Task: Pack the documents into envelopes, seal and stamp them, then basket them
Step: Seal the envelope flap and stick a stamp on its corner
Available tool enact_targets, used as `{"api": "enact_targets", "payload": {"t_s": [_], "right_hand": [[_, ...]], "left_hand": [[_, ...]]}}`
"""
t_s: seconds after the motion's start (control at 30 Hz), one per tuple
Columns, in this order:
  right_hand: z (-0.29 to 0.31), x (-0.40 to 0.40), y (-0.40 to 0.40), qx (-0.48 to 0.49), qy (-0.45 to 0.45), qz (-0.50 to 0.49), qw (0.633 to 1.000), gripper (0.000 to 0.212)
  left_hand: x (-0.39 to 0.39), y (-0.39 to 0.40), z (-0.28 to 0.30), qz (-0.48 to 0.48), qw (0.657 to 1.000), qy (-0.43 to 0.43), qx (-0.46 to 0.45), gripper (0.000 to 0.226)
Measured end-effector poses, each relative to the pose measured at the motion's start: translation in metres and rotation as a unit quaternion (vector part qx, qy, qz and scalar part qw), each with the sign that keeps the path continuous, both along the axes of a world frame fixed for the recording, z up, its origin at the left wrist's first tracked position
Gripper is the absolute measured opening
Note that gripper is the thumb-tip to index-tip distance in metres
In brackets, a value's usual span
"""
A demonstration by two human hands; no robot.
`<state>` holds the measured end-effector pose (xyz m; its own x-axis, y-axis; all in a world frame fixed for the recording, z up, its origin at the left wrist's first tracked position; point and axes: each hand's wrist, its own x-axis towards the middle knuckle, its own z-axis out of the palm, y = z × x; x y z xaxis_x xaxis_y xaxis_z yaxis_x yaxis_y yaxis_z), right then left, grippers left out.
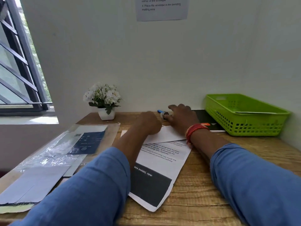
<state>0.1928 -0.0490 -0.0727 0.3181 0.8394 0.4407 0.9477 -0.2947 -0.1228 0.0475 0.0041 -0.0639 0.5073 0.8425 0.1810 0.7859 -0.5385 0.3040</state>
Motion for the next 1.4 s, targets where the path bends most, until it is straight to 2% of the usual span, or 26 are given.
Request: {"api": "enact_targets", "payload": {"t_s": [0.1, 0.23, 0.33, 0.4, 0.47, 0.6, 0.7, 0.77, 0.9, 1.1, 1.27, 1.4], "right_hand": [[-0.010, 0.001, 0.021, -0.012, -0.028, -0.005, 1.000, 0.049], [-0.011, 0.011, 0.037, -0.036, -0.013, 0.005, 0.999, 0.037], [-0.009, 0.016, 0.036, 0.040, 0.059, 0.075, 0.995, 0.020], [-0.008, 0.013, 0.032, 0.089, 0.102, 0.133, 0.982, 0.012], [-0.008, 0.007, 0.027, 0.098, 0.126, 0.166, 0.973, 0.010], [-0.008, 0.004, 0.018, 0.113, 0.171, 0.185, 0.961, 0.010], [-0.007, 0.000, 0.013, 0.119, 0.199, 0.197, 0.953, 0.009], [-0.005, -0.005, 0.010, 0.129, 0.220, 0.203, 0.945, 0.015], [-0.004, -0.006, 0.010, 0.133, 0.273, 0.204, 0.930, 0.010], [-0.006, -0.002, 0.014, 0.148, 0.345, 0.194, 0.906, 0.006], [-0.009, 0.001, 0.020, 0.161, 0.376, 0.193, 0.892, 0.009], [-0.009, 0.004, 0.023, 0.164, 0.370, 0.181, 0.897, 0.009]], "left_hand": [[0.008, 0.004, -0.005, 0.027, 0.983, -0.180, -0.017, 0.023], [0.008, 0.022, -0.023, 0.039, 0.948, -0.300, -0.098, 0.018], [0.003, 0.036, -0.030, 0.070, 0.914, -0.380, -0.126, 0.029], [-0.001, 0.036, -0.027, 0.076, 0.926, -0.361, -0.084, 0.033], [-0.003, 0.037, -0.025, 0.061, 0.932, -0.355, -0.043, 0.030], [-0.003, 0.032, -0.023, 0.038, 0.927, -0.373, 0.006, 0.012], [-0.005, 0.027, -0.021, 0.036, 0.923, -0.382, 0.031, 0.008], [-0.006, 0.022, -0.020, 0.030, 0.921, -0.386, 0.034, 0.007], [-0.004, 0.016, -0.020, 0.010, 0.916, -0.399, 0.038, 0.006], [-0.004, 0.014, -0.020, 0.008, 0.883, -0.468, -0.035, 0.005], [0.000, 0.013, -0.021, -0.008, 0.894, -0.446, -0.026, 0.008], [0.000, 0.010, -0.019, -0.003, 0.901, -0.434, -0.003, 0.007]]}}
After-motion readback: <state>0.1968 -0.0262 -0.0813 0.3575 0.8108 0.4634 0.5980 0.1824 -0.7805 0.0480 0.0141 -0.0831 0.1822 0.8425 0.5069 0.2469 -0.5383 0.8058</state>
